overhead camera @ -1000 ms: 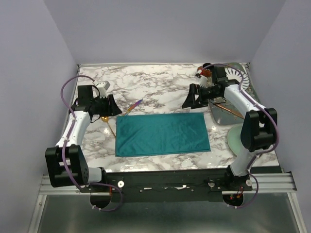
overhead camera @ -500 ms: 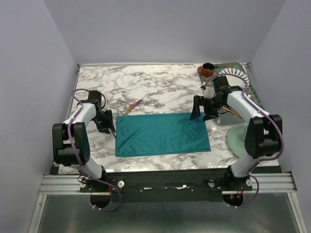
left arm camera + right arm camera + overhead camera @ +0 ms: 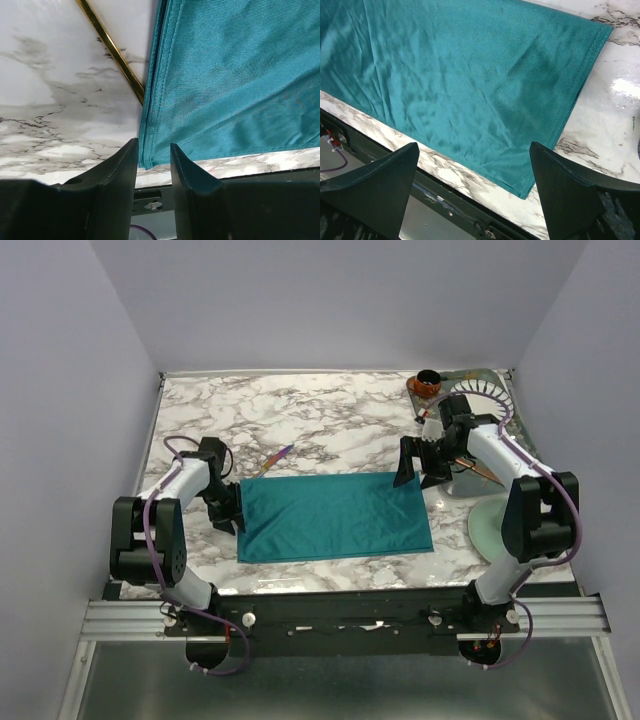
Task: Fold the napkin into a case and place the utensils inside
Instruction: Pick up the rectangle-folded napkin at the center of the board.
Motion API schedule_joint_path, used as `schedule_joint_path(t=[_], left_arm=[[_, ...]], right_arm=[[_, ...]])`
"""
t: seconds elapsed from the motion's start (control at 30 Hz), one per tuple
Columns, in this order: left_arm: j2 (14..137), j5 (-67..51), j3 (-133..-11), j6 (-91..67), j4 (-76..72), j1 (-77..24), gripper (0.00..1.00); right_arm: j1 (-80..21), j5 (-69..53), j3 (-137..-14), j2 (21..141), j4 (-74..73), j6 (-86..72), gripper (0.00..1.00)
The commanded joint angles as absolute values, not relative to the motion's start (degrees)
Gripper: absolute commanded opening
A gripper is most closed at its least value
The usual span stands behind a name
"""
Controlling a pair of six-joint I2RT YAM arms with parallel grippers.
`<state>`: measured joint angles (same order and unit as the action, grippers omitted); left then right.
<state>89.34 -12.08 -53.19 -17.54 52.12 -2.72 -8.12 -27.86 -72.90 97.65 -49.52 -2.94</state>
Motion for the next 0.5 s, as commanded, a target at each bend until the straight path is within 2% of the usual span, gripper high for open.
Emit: schedule_joint_path(t=[0.0, 0.47], left_arm=[[87.2, -10.3, -52.3, -20.1, 52.9, -3.1, 0.41], [93.4, -7.6, -54.9, -21.4, 47.8, -5.3, 0.36]], right_arm=[[-7.7, -28.1, -75.2, 99.1, -51.2, -2.4, 1.00], [-7.0, -28.6, -75.1, 98.7, -53.0, -1.0, 1.00]])
